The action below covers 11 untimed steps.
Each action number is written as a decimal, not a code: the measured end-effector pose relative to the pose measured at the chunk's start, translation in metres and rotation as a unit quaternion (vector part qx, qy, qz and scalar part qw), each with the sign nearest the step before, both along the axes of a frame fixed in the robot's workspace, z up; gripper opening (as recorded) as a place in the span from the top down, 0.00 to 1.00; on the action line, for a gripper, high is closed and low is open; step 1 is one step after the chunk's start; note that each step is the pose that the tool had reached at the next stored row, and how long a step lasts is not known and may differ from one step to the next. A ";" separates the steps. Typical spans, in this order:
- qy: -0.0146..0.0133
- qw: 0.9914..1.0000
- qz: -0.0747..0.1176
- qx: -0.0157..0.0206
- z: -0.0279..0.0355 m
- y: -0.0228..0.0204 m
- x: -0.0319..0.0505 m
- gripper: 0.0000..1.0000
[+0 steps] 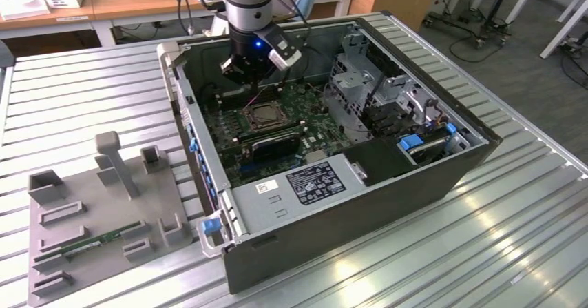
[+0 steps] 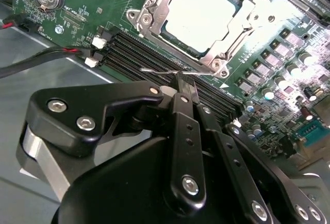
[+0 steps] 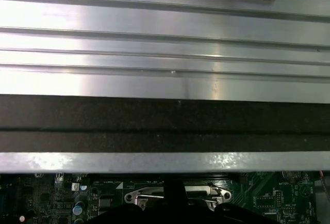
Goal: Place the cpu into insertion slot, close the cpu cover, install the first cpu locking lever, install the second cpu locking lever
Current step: 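Install the first cpu locking lever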
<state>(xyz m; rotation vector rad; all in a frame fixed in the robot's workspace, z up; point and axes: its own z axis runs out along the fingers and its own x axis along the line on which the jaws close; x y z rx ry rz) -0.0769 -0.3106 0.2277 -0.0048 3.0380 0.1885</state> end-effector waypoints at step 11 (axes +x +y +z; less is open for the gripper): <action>0.000 1.000 0.000 0.000 -0.0018 0.0004 0.0023 0.89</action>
